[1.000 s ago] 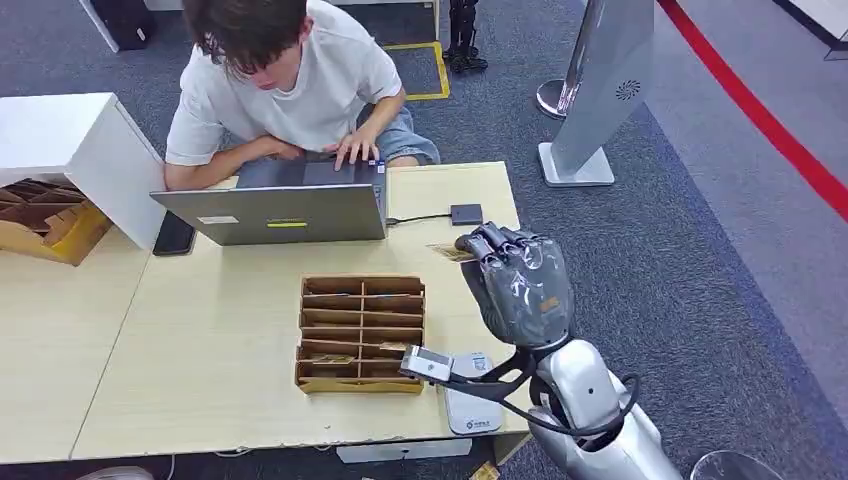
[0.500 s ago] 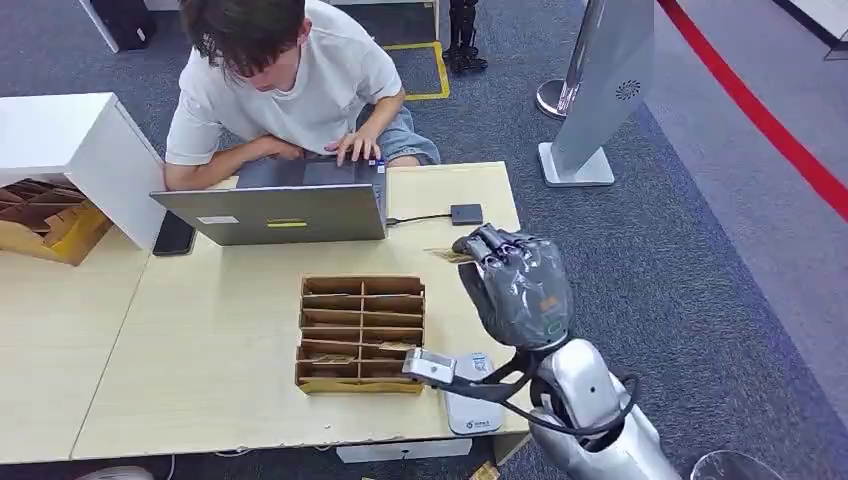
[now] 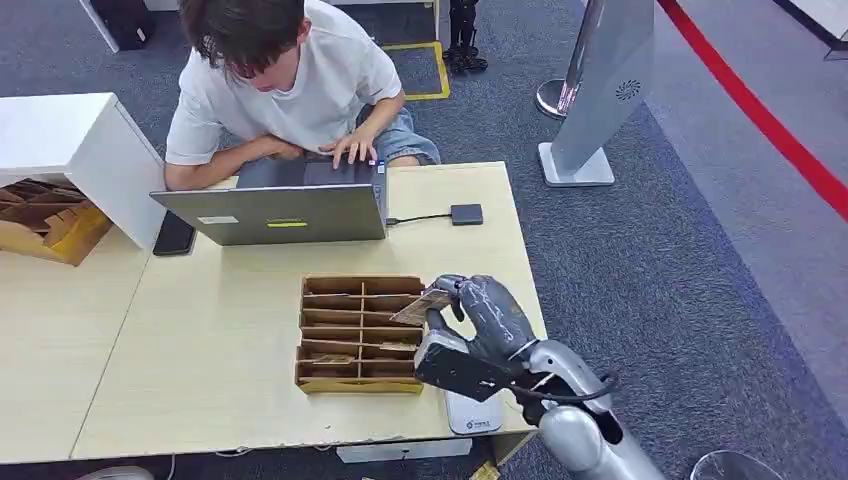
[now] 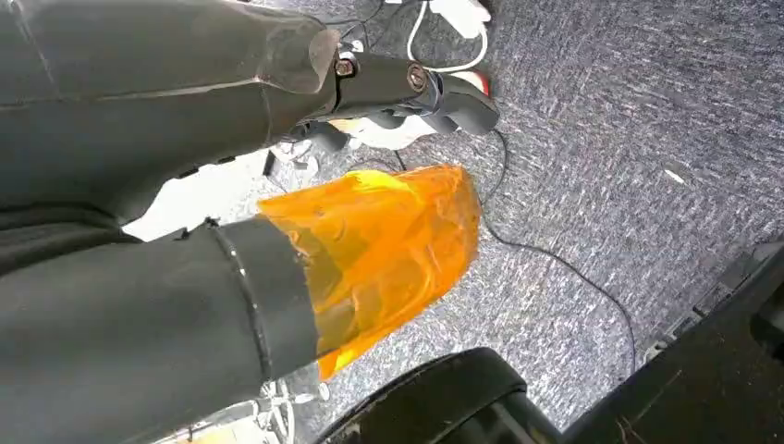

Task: Pass the card to the sensor for recognition and then transmit it.

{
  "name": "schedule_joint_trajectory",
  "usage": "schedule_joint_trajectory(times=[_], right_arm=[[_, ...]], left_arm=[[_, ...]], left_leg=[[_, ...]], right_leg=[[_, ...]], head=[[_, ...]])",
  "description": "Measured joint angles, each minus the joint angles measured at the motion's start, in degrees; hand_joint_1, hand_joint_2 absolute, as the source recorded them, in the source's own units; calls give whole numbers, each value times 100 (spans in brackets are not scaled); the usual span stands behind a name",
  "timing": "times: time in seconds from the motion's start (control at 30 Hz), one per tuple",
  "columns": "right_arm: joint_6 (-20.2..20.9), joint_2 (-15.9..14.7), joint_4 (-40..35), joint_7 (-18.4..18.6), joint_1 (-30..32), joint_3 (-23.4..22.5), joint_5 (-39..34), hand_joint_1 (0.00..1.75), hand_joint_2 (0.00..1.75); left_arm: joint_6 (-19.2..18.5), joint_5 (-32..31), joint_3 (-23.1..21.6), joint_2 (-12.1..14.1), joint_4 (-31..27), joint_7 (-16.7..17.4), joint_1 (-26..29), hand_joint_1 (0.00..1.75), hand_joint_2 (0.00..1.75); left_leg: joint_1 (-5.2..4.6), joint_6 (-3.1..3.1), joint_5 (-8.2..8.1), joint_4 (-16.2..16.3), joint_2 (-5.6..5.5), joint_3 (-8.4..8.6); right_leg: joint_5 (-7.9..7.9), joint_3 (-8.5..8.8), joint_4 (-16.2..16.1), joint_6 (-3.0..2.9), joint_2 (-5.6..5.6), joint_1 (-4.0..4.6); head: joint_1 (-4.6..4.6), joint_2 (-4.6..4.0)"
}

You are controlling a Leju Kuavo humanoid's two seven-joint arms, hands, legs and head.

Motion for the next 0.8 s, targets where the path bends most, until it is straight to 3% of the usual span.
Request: schedule_joint_trajectory(times=[0.8], right_arm=[[300,13,494,488,-88,-151,-726,175,175]], left_arm=[[52,-33,192,44,0,-59,25,0,0]], left_leg=[[0,0,0,0,0,0]], right_leg=[[0,0,0,0,-1,0]], head=[[-2,0]])
